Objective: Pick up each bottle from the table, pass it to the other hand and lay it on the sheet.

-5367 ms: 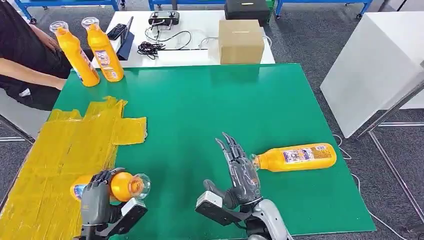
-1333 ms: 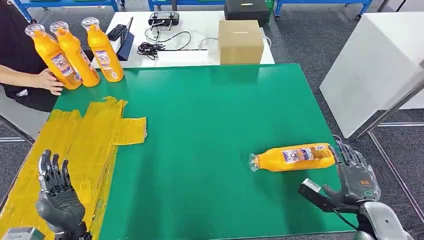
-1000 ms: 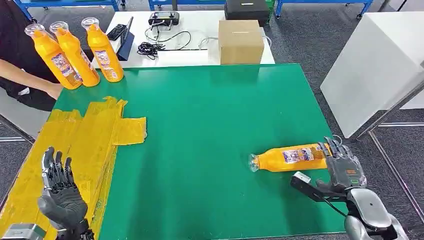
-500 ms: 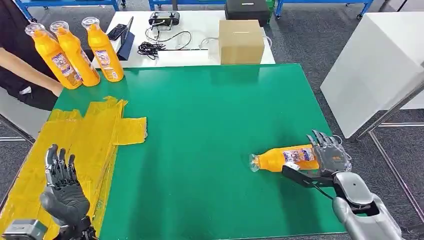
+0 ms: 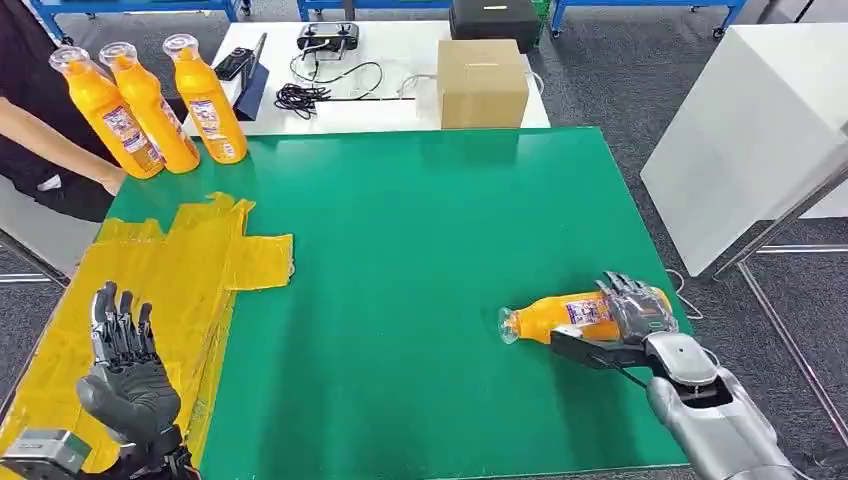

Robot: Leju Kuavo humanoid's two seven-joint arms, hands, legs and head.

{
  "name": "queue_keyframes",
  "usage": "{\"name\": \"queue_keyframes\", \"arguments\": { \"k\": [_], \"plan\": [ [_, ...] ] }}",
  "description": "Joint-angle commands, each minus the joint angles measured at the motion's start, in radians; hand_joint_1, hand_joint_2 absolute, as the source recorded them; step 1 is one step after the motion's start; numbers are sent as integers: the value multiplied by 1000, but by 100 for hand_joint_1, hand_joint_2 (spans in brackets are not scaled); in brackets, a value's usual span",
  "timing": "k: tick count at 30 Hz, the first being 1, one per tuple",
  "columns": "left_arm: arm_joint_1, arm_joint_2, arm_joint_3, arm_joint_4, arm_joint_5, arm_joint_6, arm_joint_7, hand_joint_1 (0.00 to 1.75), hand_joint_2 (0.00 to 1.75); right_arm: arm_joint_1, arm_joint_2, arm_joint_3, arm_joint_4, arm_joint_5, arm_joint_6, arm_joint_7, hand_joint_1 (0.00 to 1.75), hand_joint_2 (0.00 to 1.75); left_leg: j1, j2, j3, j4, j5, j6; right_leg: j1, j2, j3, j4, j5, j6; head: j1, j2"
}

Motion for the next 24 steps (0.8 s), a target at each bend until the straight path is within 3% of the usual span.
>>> {"name": "queue_keyframes", "arguments": {
  "k": [1,8,12,15,18,20,21,24],
  "plan": [
    [-53,65,-43,87,32,8,-5,0,0,-79,-44,132,279,-103,115,-74,175,175,0,-1,2,-1,1,0,0,-1,3,-2,1,0,0,0],
    [-84,105,-86,168,87,14,-36,0,0,-5,-204,127,226,-490,268,-233,175,175,0,-9,8,-3,3,0,0,-9,1,-6,1,0,0,0],
    [-77,108,-86,179,94,15,-40,0,0,17,-234,137,189,-532,262,-228,175,175,1,-11,11,-3,2,0,0,-11,4,-8,1,0,1,0],
    [-70,107,-93,164,104,7,-24,0,0,54,-203,93,115,-628,185,-216,175,175,0,-6,13,-2,0,0,0,-6,5,-6,0,0,0,0],
    [-30,87,-79,135,113,-17,-12,0,0,149,-79,-44,-40,-715,26,-244,175,175,2,-4,13,-3,1,-1,2,-5,5,-8,2,-1,1,0],
    [-17,81,-76,131,113,-26,-12,0,0,183,-64,-55,-125,-723,19,-219,175,175,2,-1,12,-3,0,-1,2,-2,5,-7,2,-1,0,0],
    [-14,77,-76,130,113,-41,-7,0,0,204,-47,-84,-171,-750,-4,-260,175,175,2,-2,11,-3,-1,-1,2,-3,14,-7,1,-1,2,0],
    [3,66,-92,121,126,-97,22,0,0,229,3,-90,-352,-738,-37,-302,175,175,1,3,12,-1,-2,-1,2,3,12,-4,1,-1,0,0]
  ]
}}
